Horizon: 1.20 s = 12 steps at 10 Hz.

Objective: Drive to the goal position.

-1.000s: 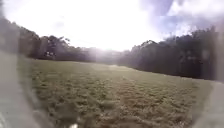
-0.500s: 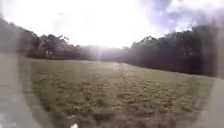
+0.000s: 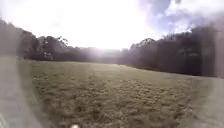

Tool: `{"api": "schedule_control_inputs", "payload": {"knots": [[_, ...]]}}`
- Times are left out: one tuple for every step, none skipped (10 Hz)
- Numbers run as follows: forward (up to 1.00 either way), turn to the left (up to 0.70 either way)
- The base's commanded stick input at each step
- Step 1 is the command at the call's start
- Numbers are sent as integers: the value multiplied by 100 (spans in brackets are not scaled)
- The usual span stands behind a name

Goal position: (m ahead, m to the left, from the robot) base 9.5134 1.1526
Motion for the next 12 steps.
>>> {"api": "schedule_control_inputs", "payload": {"knots": [[70,2],[70,6],[70,9],[70,12],[70,9],[70,7],[70,3],[70,3],[70,2],[70,2],[70,1],[70,1]]}}
